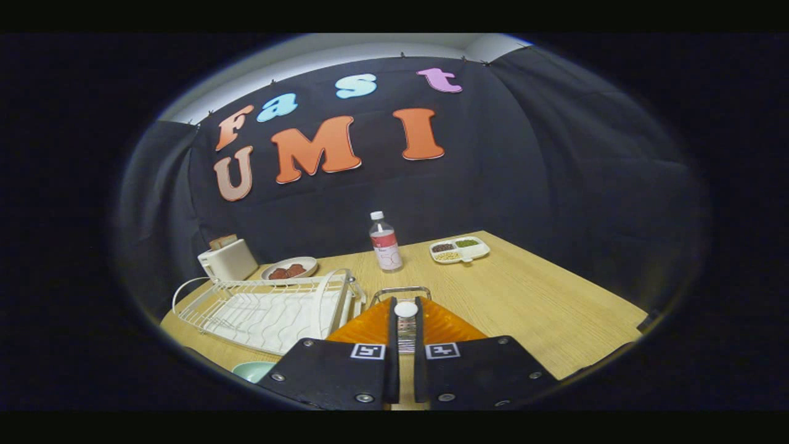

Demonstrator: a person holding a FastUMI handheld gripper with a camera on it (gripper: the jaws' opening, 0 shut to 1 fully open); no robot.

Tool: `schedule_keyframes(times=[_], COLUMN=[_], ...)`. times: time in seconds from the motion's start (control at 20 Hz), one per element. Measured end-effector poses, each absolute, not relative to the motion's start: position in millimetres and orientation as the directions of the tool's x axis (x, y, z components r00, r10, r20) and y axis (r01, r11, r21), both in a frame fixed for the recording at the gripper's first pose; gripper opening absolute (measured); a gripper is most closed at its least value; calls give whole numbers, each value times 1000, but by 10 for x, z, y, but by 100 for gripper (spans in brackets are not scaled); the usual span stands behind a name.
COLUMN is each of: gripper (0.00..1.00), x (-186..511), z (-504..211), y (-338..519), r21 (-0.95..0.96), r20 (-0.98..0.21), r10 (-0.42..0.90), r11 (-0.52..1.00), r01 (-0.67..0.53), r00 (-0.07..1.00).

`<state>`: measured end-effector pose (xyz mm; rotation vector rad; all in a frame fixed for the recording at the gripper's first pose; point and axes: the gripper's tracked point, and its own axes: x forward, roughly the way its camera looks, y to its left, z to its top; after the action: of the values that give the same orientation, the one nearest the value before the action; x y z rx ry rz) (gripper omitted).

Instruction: Take the plate from the dish rack, then take the spoon from the basket and place it into the plate.

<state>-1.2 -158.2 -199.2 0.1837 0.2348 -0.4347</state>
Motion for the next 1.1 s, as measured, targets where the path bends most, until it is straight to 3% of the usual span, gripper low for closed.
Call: schedule_keyframes(times=[0.5,1.1], gripper=[9,9], x=[-494,-891], z=[-1143,-1366], y=[-981,5], r21=[54,81], r20=[-121,-151], r10=[-311,-37], r11=[946,995], r01=[319,50], r00=[943,988])
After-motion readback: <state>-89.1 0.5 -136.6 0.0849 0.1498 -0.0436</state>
